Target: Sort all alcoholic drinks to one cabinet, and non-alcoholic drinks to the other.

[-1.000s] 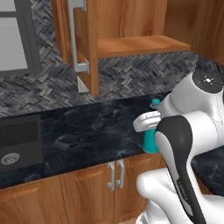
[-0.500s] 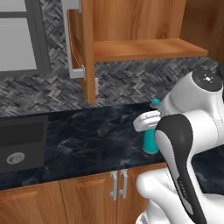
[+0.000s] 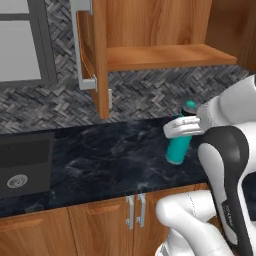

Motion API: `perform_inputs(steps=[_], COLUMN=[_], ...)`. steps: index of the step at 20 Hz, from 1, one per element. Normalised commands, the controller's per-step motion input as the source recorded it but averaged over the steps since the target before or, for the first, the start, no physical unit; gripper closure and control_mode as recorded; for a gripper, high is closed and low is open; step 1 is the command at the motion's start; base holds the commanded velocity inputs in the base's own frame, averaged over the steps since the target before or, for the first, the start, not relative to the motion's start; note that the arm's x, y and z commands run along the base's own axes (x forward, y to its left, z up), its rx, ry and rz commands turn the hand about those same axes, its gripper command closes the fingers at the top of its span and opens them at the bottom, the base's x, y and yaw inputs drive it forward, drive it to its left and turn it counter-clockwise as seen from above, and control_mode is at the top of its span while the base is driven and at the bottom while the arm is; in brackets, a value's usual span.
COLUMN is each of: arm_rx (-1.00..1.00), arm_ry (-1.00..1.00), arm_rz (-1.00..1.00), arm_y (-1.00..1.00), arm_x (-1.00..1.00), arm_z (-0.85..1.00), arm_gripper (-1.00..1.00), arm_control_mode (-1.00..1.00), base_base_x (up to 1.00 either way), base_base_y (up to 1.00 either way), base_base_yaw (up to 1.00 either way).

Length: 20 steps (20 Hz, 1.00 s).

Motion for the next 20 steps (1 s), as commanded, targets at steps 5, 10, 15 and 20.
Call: perform_inputs(steps=[5,10,15,20], arm_rx=[0.1,-0.01,-0.01,0.0], arm_ry=[-0.2,-0.27,-0.17,-0.04], arm_rz=[0.0,0.0,0.0,0.0], arm_y=[-0.18,0.0,0.02,0.0], arm_x=[0.13,0.01,0.26,0.55], arm_z=[0.69,0.81,0.69,0.5], arm_gripper=[1.0,1.0,1.0,1.0], arm_control_mode=[-1.0,-1.0,-1.0,-1.0], base_base_x=[0.0,0.0,0.0,0.0], base_base_y=[0.0,0.0,0.0,0.0], base_base_yaw=[0.0,0.0,0.0,0.0])
